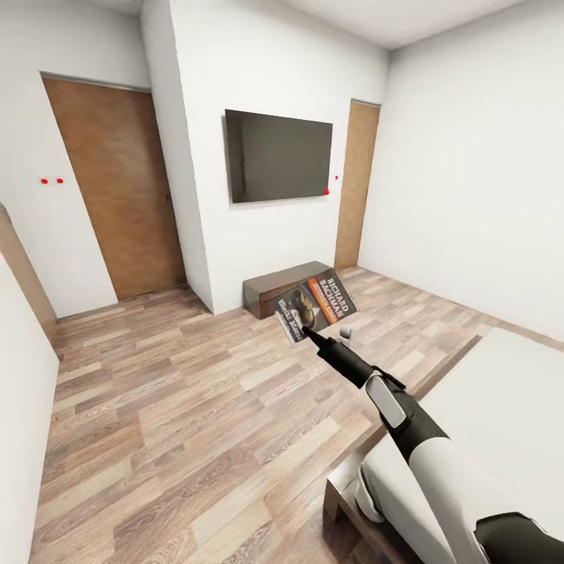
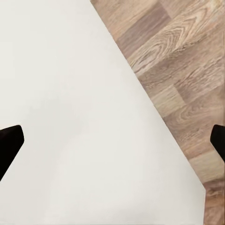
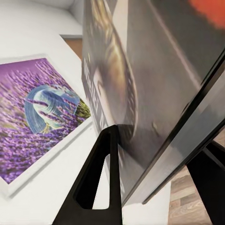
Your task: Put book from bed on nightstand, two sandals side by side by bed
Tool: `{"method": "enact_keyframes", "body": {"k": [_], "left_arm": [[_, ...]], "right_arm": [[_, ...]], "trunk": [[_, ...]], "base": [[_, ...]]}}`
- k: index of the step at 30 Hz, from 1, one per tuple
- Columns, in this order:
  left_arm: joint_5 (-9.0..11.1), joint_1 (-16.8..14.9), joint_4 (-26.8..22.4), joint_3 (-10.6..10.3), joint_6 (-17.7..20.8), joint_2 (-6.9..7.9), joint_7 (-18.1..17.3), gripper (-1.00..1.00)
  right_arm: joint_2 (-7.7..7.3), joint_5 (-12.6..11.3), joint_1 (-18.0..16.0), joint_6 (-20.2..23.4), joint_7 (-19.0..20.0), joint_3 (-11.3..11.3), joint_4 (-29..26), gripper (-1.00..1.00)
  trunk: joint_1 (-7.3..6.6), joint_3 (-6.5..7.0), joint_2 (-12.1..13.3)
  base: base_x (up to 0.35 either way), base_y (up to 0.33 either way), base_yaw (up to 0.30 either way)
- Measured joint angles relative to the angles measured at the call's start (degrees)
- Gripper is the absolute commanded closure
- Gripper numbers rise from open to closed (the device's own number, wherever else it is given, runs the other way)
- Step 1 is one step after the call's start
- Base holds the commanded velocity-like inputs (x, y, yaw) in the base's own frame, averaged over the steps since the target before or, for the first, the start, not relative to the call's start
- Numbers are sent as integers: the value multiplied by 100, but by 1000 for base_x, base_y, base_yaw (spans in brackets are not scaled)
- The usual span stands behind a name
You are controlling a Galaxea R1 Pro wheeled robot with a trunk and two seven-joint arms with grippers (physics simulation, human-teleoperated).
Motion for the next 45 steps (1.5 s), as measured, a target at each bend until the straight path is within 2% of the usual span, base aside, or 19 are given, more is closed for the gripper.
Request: {"method": "enact_keyframes", "body": {"k": [4, 11, 16, 25, 29, 34, 35, 36, 38, 44, 45], "left_arm": [[166, -386, -51, 15, 20, 4, -19, -100], [811, -1007, -101, 12, 175, 1, -28, -100], [1075, -1426, -132, 9, 292, -62, -41, -100], [1197, -1660, -317, 1, 314, -706, -13, -100], [1209, -1681, -363, 8, 301, -885, -6, -100], [1212, -1692, -413, 7, 289, -1143, 1, -100], [1211, -1692, -413, 9, 288, -1144, 1, -100], [1212, -1694, -451, -2, 286, -1240, 0, -100], [1207, -1695, -478, -1, 283, -1328, -1, -100], [1189, -1695, -514, -16, 261, -1544, -2, -100], [1187, -1696, -514, -15, 261, -1546, -2, -100]], "right_arm": [[6, -2, 0, -3, -90, 51, 0, 100], [36, 9, 0, -8, -263, 89, 9, 100], [74, 77, 0, -16, -474, 129, 8, 100], [165, 274, 0, -66, -908, 147, 6, 100], [206, 309, 0, -250, -1204, 155, 17, 100], [326, 412, -2, -354, -1686, 259, 14, 100], [326, 406, -2, -354, -1688, 258, 13, 100], [343, 455, -1, -367, -1765, 282, 42, 100], [352, 476, -1, -378, -1818, 291, 67, 100], [327, 514, -1, -386, -1886, 299, 98, 100], [327, 514, -1, -386, -1886, 300, 98, 100]], "trunk": [[0, 0, 0], [0, 0, 0], [0, 0, 0], [0, 0, 0], [0, 0, 0], [0, -1, 0], [0, 0, 0], [0, -1, 0], [0, -1, 0], [0, -1, -1], [0, -1, -1]], "base": [[0, 0, 288], [0, 0, 288], [0, 0, 288], [0, 0, 288], [0, 0, 284], [0, 0, 281], [0, 0, 280], [0, 0, 280], [0, 0, 280], [0, 0, 279], [0, 0, 278]]}}
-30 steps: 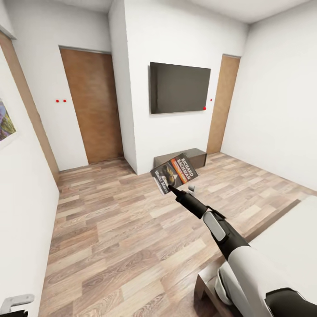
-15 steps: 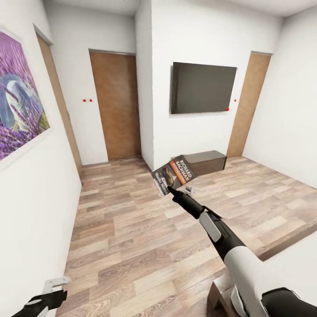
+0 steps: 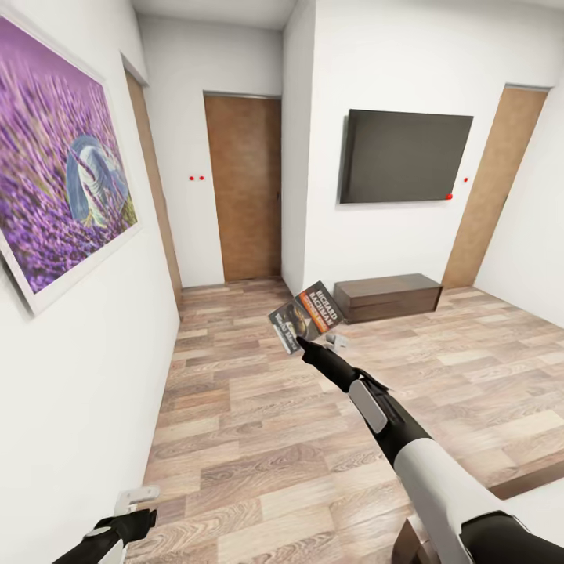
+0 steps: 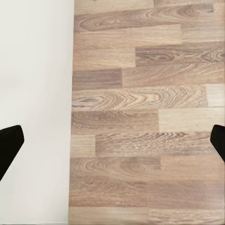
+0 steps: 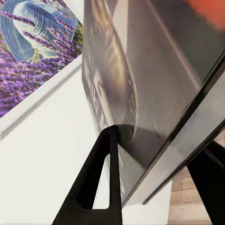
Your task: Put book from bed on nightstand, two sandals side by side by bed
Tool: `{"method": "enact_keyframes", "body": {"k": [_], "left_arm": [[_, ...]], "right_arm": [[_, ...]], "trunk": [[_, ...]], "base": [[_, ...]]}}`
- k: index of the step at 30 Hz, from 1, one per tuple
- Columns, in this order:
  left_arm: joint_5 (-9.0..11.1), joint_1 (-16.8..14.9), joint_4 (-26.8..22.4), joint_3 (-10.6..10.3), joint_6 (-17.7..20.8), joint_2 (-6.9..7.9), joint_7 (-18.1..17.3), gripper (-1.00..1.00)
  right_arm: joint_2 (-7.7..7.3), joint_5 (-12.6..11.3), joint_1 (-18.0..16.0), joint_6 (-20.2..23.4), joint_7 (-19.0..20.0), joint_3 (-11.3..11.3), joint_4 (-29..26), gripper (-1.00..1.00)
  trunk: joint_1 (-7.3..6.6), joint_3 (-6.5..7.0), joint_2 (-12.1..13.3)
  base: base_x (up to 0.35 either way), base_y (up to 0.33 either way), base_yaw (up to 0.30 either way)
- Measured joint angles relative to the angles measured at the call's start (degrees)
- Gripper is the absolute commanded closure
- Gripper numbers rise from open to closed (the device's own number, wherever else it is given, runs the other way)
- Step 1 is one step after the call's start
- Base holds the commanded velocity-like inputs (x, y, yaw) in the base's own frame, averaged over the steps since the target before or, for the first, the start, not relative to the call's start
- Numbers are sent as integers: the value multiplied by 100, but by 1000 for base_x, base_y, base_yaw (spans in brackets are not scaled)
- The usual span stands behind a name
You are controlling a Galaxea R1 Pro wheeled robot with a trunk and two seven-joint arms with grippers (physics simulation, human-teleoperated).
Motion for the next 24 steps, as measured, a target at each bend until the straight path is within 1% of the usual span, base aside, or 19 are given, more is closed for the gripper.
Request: {"method": "enact_keyframes", "body": {"k": [4, 7, 9, 10, 14, 15, 16, 17, 20, 22, 24], "left_arm": [[-22, 6, 5, -36, -109, -159, 2, -100], [-34, 7, 1, -49, -183, -228, 0, -100], [-45, 8, -8, -56, -232, -265, -4, -100], [-45, 8, -9, -56, -232, -265, -4, -100], [-51, 9, -25, -64, -306, -324, -8, -100], [-53, 9, -27, -66, -335, -356, -8, -100], [-58, 9, -26, -78, -384, -430, -8, -100], [-76, 11, -26, -91, -404, -471, -8, -100], [-223, 16, -23, -200, -443, -572, 0, -100], [-352, 18, -21, -277, -459, -617, 17, -100], [-439, 21, -20, -326, -470, -645, 46, -100]], "right_arm": [[-31, 12, 2, -1, -17, 2, 6, 100], [-61, 31, 4, -2, -40, 5, 16, 100], [-107, 113, 7, -2, -60, 7, 26, 100], [-107, 112, 6, -1, -60, 7, 26, 100], [-138, 256, 8, -3, -74, 3, 32, 100], [-144, 287, 10, -4, -76, 2, 34, 100], [-157, 352, 18, -8, -81, -3, 38, 100], [-168, 380, 30, -12, -83, -8, 41, 100], [-235, 433, 85, -25, -89, -24, 46, 100], [-308, 449, 114, -30, -94, -30, 45, 100], [-364, 459, 137, -25, -92, -43, 46, 100]], "trunk": [[0, 0, 0], [0, 0, 0], [0, 0, 0], [0, 0, 0], [0, 0, 0], [0, 0, 0], [-1, 0, 0], [-1, 0, 0], [-2, 0, 0], [-2, 0, 0], [-2, 0, 0]], "base": [[0, 0, 276], [0, 0, 272], [0, 0, 264], [0, 0, 252], [2, 0, 174], [56, 0, 78], [89, 0, 63], [126, 0, 50], [195, 0, 33], [236, 0, 19], [182, 0, 12]]}}
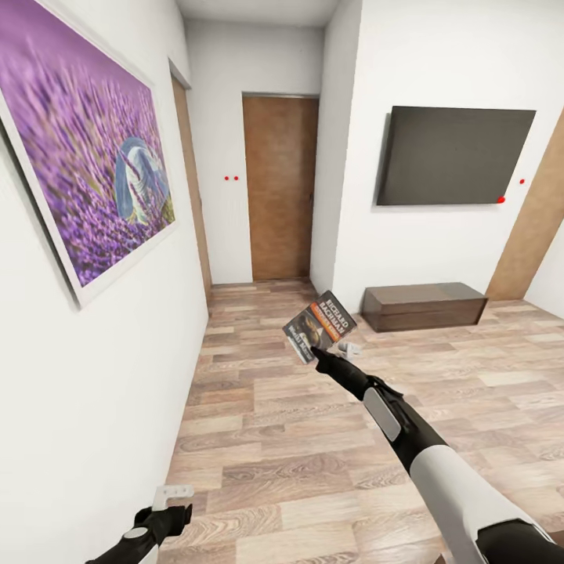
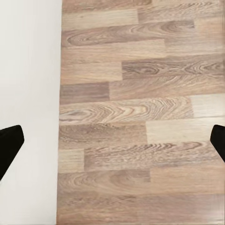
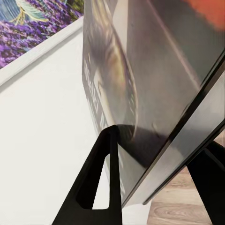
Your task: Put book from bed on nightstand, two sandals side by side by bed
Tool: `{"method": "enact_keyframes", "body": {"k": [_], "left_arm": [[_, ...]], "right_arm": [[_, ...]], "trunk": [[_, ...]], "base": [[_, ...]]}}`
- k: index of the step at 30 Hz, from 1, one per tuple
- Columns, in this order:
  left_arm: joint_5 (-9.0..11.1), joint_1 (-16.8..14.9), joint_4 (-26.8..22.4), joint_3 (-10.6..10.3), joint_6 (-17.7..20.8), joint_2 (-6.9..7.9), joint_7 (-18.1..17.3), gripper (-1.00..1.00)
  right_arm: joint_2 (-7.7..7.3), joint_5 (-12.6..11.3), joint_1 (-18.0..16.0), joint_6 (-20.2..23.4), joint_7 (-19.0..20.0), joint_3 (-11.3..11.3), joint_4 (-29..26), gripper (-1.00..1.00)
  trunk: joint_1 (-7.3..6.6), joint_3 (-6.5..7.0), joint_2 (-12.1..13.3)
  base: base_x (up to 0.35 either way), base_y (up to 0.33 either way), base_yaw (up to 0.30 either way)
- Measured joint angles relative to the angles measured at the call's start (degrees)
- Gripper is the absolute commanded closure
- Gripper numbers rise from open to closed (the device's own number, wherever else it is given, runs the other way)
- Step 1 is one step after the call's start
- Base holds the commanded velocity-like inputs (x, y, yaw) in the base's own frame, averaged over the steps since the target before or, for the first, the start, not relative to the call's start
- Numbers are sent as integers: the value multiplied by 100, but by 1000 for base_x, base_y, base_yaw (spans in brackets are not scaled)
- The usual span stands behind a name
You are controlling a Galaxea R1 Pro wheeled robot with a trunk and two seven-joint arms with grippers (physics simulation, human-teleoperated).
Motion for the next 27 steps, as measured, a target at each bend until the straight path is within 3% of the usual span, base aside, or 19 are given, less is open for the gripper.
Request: {"method": "enact_keyframes", "body": {"k": [9, 27], "left_arm": [[-133, 5, -3, -79, -29, -44, 62, -100], [-154, 5, -4, -88, -48, -51, 79, -100]], "right_arm": [[-113, 14, 96, -2, 0, -15, -1, 100], [-134, 21, 136, -18, 5, -19, -1, 100]], "trunk": [[2, 0, 0], [1, 1, -1]], "base": [[62, 0, 4], [11, 56, 0]]}}
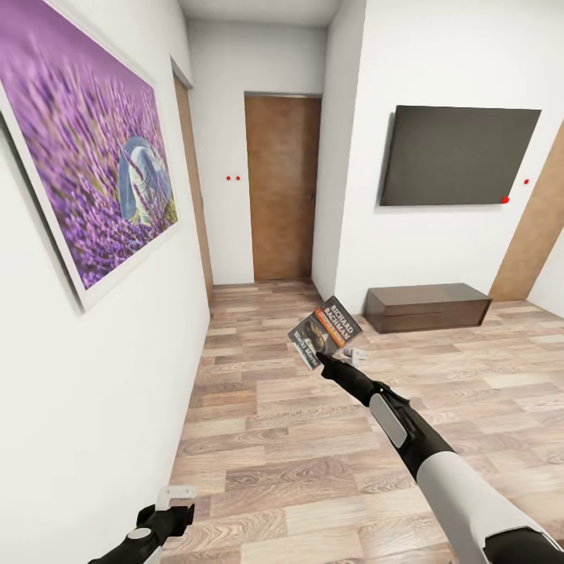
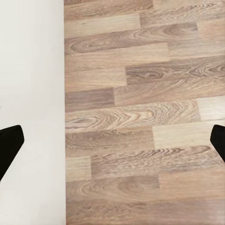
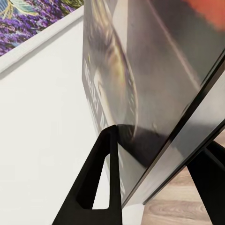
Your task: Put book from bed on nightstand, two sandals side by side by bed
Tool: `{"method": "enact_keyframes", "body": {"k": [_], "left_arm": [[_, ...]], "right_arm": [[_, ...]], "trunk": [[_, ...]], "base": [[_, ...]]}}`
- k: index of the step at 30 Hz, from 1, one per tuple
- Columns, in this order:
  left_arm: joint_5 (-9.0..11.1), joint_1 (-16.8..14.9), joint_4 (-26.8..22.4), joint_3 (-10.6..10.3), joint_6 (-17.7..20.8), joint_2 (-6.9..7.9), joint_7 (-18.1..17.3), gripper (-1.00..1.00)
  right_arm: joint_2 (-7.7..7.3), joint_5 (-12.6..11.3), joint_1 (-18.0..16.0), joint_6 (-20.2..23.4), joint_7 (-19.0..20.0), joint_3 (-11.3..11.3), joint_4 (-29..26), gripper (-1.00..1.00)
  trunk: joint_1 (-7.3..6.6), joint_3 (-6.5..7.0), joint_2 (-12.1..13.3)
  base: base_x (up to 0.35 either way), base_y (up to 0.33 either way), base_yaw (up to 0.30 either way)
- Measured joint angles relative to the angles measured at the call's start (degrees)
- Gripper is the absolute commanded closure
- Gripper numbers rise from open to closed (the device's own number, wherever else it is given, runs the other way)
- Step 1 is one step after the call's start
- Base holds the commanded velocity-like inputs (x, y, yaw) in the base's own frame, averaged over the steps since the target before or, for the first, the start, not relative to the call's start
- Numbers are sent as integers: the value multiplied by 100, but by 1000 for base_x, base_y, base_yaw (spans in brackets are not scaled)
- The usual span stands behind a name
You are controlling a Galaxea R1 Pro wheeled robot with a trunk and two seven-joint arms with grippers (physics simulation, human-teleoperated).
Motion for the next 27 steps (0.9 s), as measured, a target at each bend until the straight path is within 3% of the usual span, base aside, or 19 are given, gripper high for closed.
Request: {"method": "enact_keyframes", "body": {"k": [8, 27], "left_arm": [[-5, 0, 4, -7, -4, 0, -1, -100], [-17, 0, 9, -17, -4, -9, -6, -100]], "right_arm": [[-3, 4, 7, -1, 2, 1, 1, 100], [0, 8, 10, -17, 0, -4, 154, 100]], "trunk": [[-2, 0, 0], [-3, -1, 0]], "base": [[231, 37, 0], [332, 4, 0]]}}
